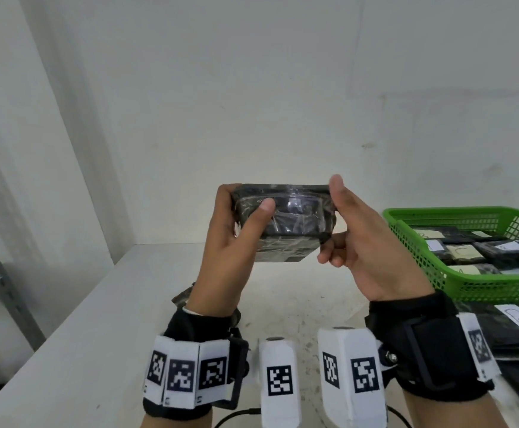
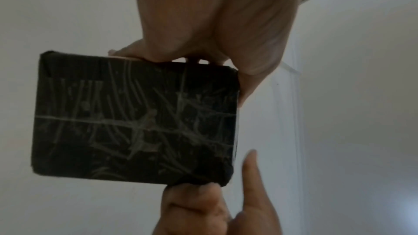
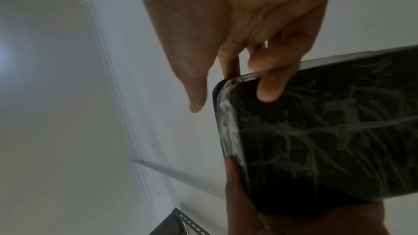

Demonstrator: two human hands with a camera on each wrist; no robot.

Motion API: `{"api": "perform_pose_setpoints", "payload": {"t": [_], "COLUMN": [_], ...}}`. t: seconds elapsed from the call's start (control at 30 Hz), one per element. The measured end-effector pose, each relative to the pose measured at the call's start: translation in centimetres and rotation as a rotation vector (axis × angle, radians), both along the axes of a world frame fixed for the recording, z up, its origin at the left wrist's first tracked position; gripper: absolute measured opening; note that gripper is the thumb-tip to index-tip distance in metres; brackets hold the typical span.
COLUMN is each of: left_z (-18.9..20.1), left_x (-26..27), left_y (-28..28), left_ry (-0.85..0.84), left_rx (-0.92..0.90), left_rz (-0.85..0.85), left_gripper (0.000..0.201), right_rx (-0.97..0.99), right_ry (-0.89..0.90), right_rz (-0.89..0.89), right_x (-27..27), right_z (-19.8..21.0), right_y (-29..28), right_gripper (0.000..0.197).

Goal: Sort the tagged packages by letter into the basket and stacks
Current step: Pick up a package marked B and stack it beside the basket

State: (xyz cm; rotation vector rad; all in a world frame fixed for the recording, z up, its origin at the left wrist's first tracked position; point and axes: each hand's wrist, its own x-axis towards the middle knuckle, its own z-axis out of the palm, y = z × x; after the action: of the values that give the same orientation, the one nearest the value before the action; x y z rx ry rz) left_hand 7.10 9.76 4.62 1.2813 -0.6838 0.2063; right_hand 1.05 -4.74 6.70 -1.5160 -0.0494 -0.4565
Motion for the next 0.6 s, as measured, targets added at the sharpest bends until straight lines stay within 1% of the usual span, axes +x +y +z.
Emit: {"api": "perform_pose_setpoints", "payload": {"t": [0.03, 0.1, 0.17, 0.27, 0.33, 0.4, 0.5, 0.53, 0.6], "left_z": [-0.1, -0.1, -0.1, 0.0, 0.1, 0.2, 0.1, 0.1, 0.1], "left_x": [0.0, -0.2, -0.2, 0.1, 0.1, 0.1, 0.1, 0.1, -0.1], "left_y": [0.0, -0.2, -0.2, 0.3, 0.5, 0.6, 0.4, 0.3, 0.3], "left_ry": [-0.004, -0.016, -0.003, 0.036, 0.032, 0.013, 0.010, 0.017, 0.029], "left_rx": [-0.002, 0.005, 0.003, -0.030, -0.045, -0.050, -0.045, -0.056, -0.068], "left_rz": [-0.011, -0.015, -0.038, -0.099, -0.084, -0.044, -0.031, -0.047, -0.087], "left_gripper": [0.026, 0.027, 0.029, 0.027, 0.026, 0.026, 0.026, 0.026, 0.028], "right_rx": [0.000, -0.006, 0.004, 0.021, -0.006, -0.029, -0.056, -0.057, -0.052], "right_ry": [-0.007, -0.053, -0.099, -0.158, -0.161, -0.131, -0.059, -0.072, -0.126], "right_rz": [-0.021, -0.076, -0.112, -0.114, -0.113, -0.097, -0.084, -0.095, -0.121], "right_x": [0.0, 0.1, 0.2, 0.3, 0.2, 0.1, -0.3, -0.4, -0.6], "right_z": [0.0, -0.2, -0.3, -0.5, -0.4, -0.2, 0.3, 0.3, 0.3], "right_y": [0.0, 0.2, 0.5, 1.2, 1.6, 1.7, 1.5, 1.5, 1.4], "right_gripper": [0.049, 0.031, 0.022, 0.020, 0.020, 0.022, 0.032, 0.031, 0.021]}}
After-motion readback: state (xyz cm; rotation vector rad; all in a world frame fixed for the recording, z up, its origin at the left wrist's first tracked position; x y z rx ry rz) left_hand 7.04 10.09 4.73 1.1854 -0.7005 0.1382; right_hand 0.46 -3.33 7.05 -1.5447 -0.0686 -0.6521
